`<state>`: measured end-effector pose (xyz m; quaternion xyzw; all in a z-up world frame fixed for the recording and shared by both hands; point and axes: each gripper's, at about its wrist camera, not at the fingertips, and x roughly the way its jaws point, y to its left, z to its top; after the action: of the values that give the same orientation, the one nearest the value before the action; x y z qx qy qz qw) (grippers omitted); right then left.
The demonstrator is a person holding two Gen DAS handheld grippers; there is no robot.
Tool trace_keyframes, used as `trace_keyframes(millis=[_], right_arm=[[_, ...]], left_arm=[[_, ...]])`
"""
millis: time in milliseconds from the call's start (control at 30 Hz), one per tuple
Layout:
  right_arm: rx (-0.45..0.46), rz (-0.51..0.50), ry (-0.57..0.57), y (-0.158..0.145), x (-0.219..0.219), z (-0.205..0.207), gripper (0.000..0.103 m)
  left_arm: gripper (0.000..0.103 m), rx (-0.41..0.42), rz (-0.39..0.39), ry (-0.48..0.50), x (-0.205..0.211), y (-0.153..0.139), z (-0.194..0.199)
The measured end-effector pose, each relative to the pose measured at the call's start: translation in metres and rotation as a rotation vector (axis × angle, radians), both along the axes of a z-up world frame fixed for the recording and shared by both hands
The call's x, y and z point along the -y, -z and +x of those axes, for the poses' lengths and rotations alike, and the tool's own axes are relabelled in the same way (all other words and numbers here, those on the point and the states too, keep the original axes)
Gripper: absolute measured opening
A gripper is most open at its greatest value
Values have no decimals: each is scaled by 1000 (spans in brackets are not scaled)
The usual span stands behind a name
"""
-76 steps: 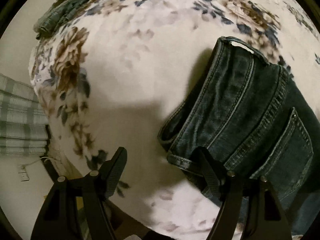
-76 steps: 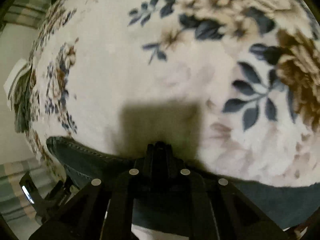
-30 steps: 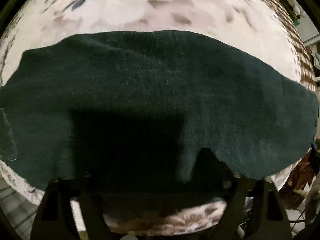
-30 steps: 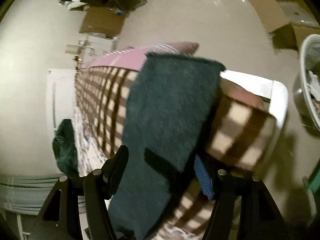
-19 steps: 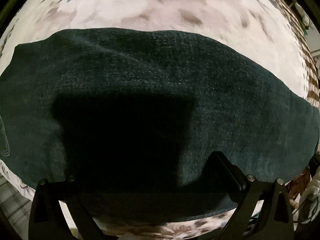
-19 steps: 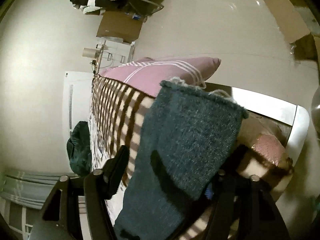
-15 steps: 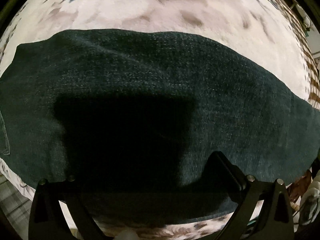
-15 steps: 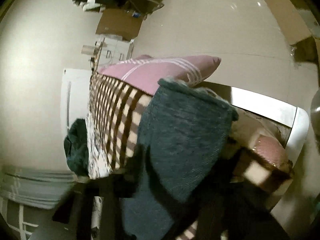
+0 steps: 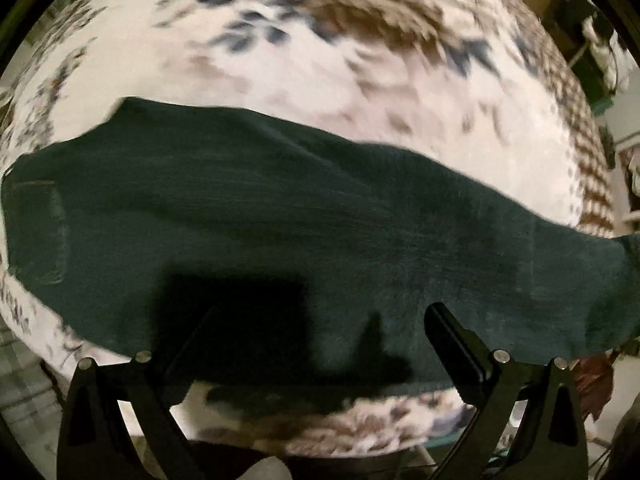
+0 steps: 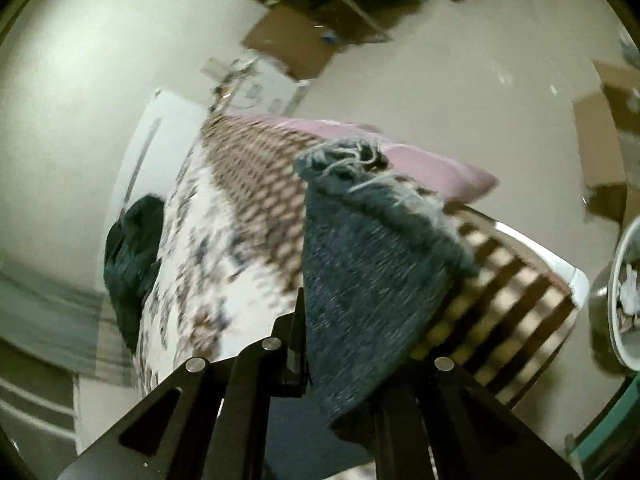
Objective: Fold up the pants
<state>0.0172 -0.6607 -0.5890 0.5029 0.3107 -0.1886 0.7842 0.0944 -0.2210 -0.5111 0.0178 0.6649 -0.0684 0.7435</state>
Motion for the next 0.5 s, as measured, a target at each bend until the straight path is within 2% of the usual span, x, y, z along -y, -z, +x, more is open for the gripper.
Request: trace_keyframes(millis=[100, 233, 333, 500], right_arm=[[10, -72, -87, -40, -50, 23, 8], [-2, -143, -208, -65, -124, 58, 8], [-30, -161, -304, -59, -185, 88, 8], [-115, -203, -473, -12, -291, 133, 9]], left_arm=[[103, 22, -28, -30, -26, -24, -7], [103, 58, -52, -76, -82, -45, -11], [103, 69, -53, -103, -135, -47, -9], [103, 80, -22, -151, -195, -35, 5]])
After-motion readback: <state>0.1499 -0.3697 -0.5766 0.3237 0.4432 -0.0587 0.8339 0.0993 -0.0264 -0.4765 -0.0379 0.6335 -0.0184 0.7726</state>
